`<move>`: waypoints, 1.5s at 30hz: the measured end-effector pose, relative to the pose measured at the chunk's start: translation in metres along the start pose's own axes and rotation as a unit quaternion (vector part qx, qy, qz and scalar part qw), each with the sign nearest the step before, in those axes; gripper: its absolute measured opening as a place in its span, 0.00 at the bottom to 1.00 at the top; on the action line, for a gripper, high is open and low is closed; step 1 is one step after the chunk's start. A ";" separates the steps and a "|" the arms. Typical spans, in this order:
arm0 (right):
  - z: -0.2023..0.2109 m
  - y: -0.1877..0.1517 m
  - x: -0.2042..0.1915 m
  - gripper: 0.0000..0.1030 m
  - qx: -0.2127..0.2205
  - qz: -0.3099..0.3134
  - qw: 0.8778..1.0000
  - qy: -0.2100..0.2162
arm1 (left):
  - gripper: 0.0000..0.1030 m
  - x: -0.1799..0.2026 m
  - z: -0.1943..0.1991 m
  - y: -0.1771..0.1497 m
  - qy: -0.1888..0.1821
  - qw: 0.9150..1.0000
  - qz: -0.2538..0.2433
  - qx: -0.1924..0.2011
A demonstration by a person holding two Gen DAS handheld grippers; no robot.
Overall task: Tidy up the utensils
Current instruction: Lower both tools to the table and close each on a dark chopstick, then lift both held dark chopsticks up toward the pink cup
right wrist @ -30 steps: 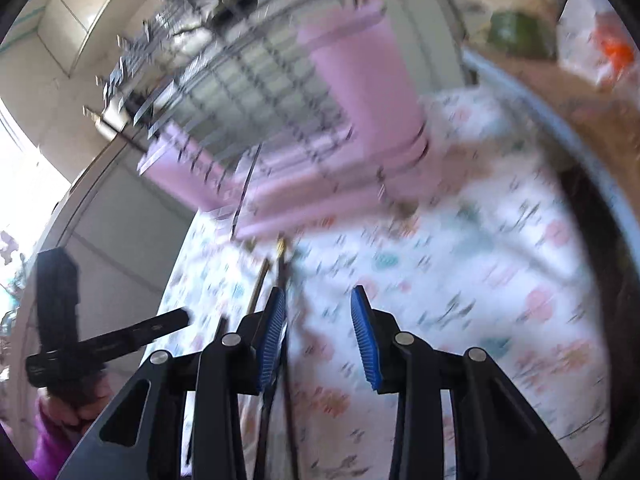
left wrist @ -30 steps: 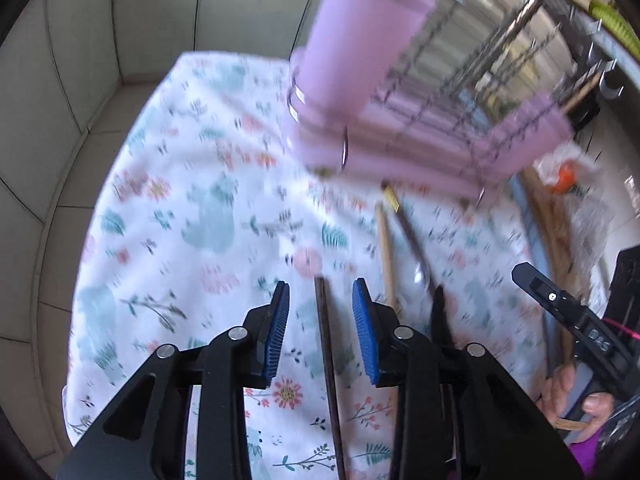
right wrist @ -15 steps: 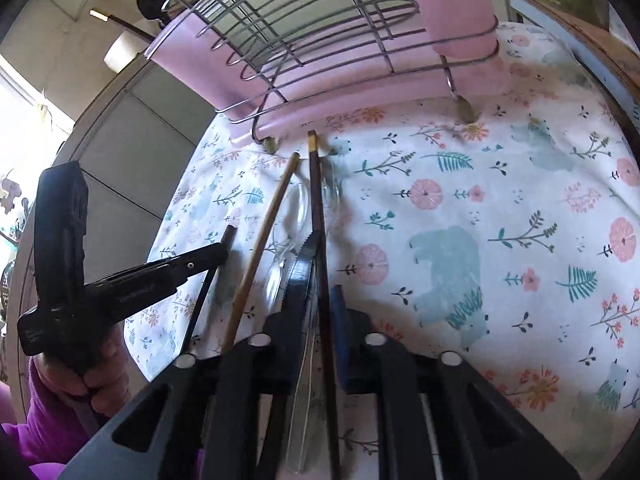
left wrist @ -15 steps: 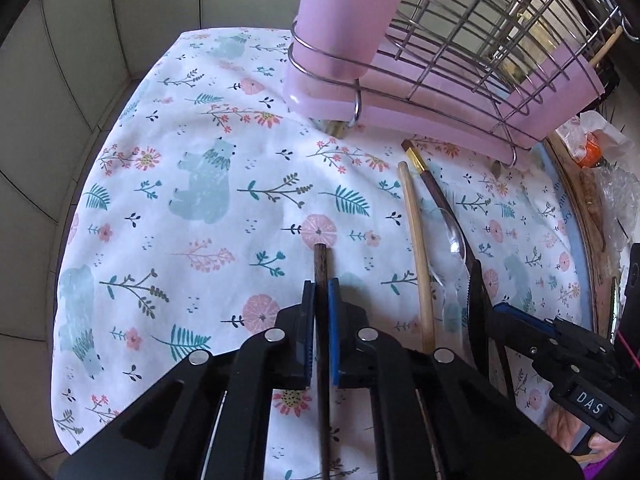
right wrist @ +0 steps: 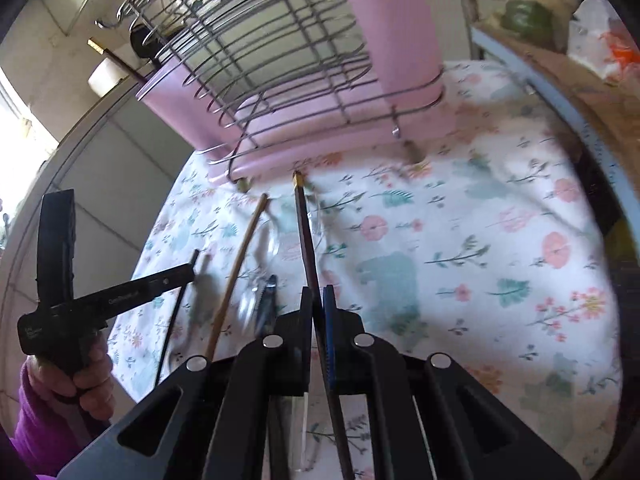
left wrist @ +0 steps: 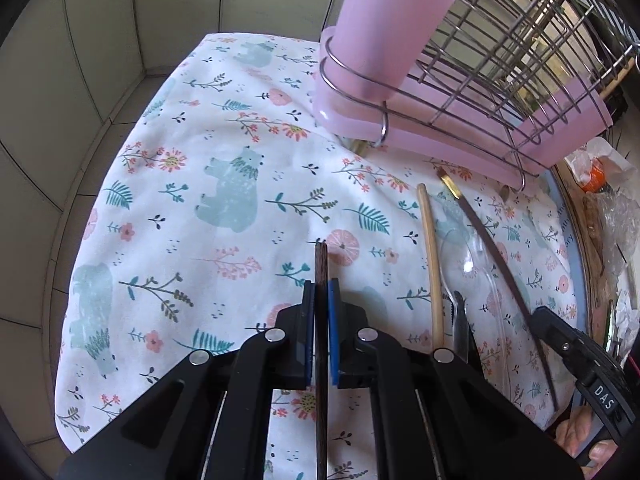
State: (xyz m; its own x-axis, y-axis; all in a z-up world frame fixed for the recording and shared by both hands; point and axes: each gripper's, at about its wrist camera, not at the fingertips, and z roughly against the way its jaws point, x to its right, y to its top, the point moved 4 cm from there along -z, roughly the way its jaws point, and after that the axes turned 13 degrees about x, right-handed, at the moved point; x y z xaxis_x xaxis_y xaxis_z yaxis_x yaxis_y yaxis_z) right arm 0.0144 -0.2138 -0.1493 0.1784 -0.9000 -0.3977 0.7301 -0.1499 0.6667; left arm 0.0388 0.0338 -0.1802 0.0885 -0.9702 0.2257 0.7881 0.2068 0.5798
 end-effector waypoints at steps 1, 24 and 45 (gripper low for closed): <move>0.003 0.001 0.002 0.05 0.005 0.001 1.000 -0.007 | 0.05 -0.002 0.000 0.001 0.002 1.000 0.001 0.001; -0.020 0.038 -0.032 0.25 0.001 0.102 0.995 -0.002 | 0.06 0.000 -0.013 0.005 -0.001 1.000 -0.016 -0.009; -0.098 0.072 -0.044 0.09 -0.041 0.149 0.988 -0.013 | 0.07 0.008 -0.039 0.033 -0.016 0.994 -0.052 -0.098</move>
State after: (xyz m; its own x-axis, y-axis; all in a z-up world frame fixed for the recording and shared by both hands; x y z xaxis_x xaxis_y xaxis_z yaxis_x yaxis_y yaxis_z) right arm 0.1243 -0.1447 -0.1456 0.3777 -0.9093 -0.1746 0.6988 0.1562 0.6981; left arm 0.0892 0.0278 -0.1893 -0.0164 -0.9800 0.1982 0.8961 0.0736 0.4378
